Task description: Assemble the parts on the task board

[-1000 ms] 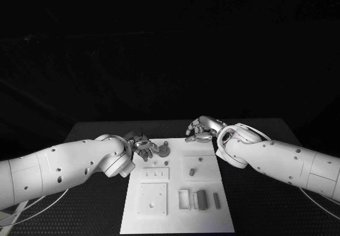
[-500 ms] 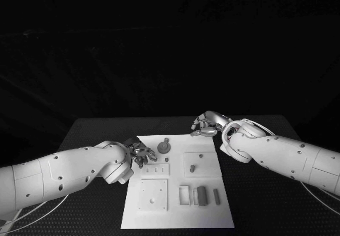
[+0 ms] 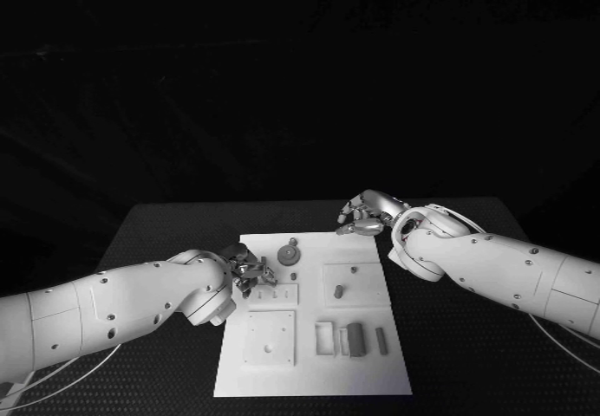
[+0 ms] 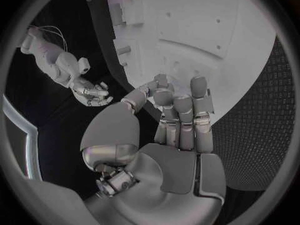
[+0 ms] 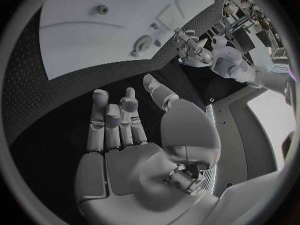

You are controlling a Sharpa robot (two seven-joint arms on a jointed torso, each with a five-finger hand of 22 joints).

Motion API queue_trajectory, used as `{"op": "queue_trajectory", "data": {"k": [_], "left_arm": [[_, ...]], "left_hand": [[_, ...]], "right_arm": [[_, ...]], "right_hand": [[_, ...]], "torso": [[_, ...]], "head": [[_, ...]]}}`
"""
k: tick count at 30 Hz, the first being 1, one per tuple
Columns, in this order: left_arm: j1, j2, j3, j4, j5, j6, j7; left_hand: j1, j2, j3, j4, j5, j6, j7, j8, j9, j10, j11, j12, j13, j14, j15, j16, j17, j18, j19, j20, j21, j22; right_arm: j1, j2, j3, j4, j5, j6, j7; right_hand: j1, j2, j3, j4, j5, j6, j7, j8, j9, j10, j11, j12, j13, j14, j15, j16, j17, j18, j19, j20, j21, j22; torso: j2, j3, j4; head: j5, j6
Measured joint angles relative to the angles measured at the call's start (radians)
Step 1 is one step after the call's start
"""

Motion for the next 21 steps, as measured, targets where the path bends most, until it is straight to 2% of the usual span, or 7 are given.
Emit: {"op": "queue_trajectory", "data": {"k": [7, 9, 21], "left_arm": [[-0.013, 0.012, 0.0, -0.008, -0.037, 0.0, -0.016], [-0.016, 0.014, 0.0, -0.01, -0.047, 0.001, -0.021], [-0.022, 0.021, 0.0, -0.016, -0.095, 0.007, -0.041]], "left_hand": [[0.0, 0.0, -0.001, -0.001, 0.003, 0.001, 0.0, -0.005, 0.0, 0.0, 0.0, 0.009, 0.005, 0.0, 0.0, 0.013, -0.011, 0.0, 0.0, 0.0, 0.0, 0.003], [0.0, 0.0, -0.001, -0.001, -0.005, 0.001, 0.001, -0.006, 0.0, 0.0, 0.0, 0.01, 0.006, 0.0, 0.0, 0.017, -0.015, 0.0, 0.0, 0.0, 0.0, 0.005], [-0.001, -0.001, -0.001, -0.001, -0.02, 0.005, -0.002, -0.013, 0.0, 0.0, 0.0, 0.017, 0.006, 0.004, -0.004, 0.029, -0.027, 0.0, 0.007, -0.004, 0.0, 0.008]], "right_arm": [[0.0, -0.001, 0.0, 0.001, 0.001, 0.0, 0.0], [0.0, -0.001, 0.0, 0.001, 0.001, 0.0, 0.0], [0.0, -0.001, 0.0, 0.001, 0.001, 0.0, 0.0]], "right_hand": [[0.0, 0.0, 0.0, 0.0, 0.0, -0.001, 0.001, 0.0, 0.0, 0.0, 0.0, 0.0, 0.0, -0.001, 0.001, 0.0, 0.0, 0.0, 0.0, 0.0, 0.0, 0.0], [0.0, 0.0, 0.0, 0.0, 0.0, -0.001, 0.001, 0.0, 0.0, 0.0, 0.0, 0.0, 0.0, -0.001, 0.001, 0.0, 0.0, 0.0, 0.0, 0.0, 0.0, 0.0], [0.0, 0.0, 0.0, 0.0, 0.0, 0.0, 0.001, 0.0, 0.001, 0.0, 0.0, 0.0, -0.001, -0.001, 0.002, 0.0, 0.0, -0.001, 0.0, 0.0, 0.0, 0.0]], "torso": [[0.0, 0.0007, -0.0001], [0.0, 0.0006, -0.0001], [0.0, 0.0012, -0.001]], "head": [[-0.001, -0.004], [-0.001, -0.005], [-0.003, -0.011]]}}
